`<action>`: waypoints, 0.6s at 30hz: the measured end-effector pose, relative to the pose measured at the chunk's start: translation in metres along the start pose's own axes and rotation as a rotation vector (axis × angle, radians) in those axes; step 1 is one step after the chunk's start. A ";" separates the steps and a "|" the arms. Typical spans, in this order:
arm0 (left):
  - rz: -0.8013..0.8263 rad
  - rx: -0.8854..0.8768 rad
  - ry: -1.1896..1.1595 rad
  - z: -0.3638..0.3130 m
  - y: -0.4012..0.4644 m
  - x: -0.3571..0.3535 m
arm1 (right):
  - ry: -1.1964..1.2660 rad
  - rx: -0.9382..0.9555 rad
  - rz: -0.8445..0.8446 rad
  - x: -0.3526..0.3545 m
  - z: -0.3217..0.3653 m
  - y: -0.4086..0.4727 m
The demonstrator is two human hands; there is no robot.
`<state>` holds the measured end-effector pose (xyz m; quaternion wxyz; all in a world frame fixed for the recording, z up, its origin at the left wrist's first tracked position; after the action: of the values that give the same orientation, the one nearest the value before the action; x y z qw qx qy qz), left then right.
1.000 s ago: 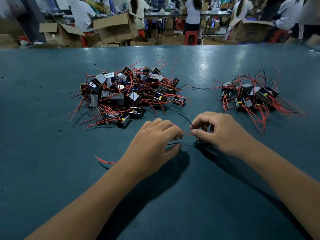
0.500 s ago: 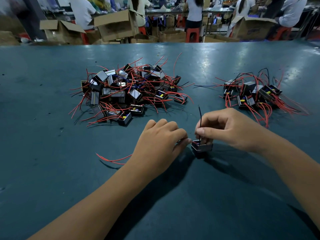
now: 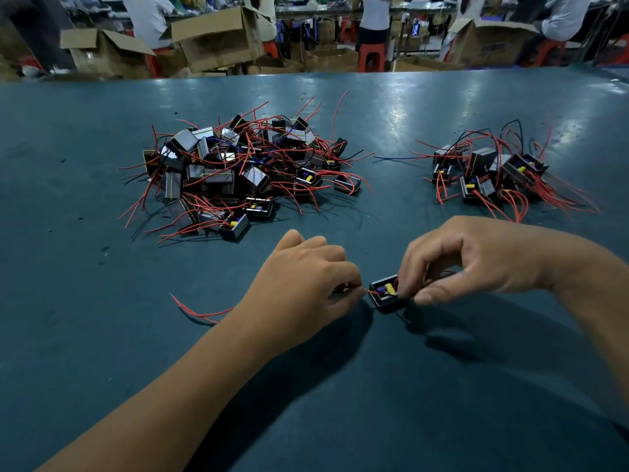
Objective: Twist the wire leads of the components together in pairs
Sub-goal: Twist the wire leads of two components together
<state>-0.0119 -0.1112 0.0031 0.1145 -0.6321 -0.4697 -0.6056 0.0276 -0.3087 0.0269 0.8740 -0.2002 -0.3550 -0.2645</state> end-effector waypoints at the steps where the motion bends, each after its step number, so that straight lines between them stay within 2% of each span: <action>1: 0.000 0.000 -0.011 0.000 0.000 0.001 | -0.037 0.010 0.014 -0.001 0.002 0.000; 8: 0.014 0.033 -0.101 0.001 0.000 0.001 | -0.165 0.085 0.018 -0.011 0.013 0.004; 12: 0.000 0.045 -0.146 0.000 0.000 0.000 | -0.176 0.067 0.036 -0.024 0.017 0.012; 18: 0.016 0.145 -0.346 0.014 0.000 0.007 | -0.121 0.030 -0.116 -0.032 0.014 0.024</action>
<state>-0.0040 -0.0982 0.0055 0.0822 -0.7207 -0.5196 -0.4515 0.0152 -0.2722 0.0089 0.8370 -0.1818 -0.4220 -0.2971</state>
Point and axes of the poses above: each hand's wrist, its own y-axis towards the middle knuckle, its own x-axis out of the back of the hand, z = x × y, the point moved 4 cm from there along y, towards the middle knuckle, and after that the axes turned 9 degrees about -y, right-handed, at the moved point
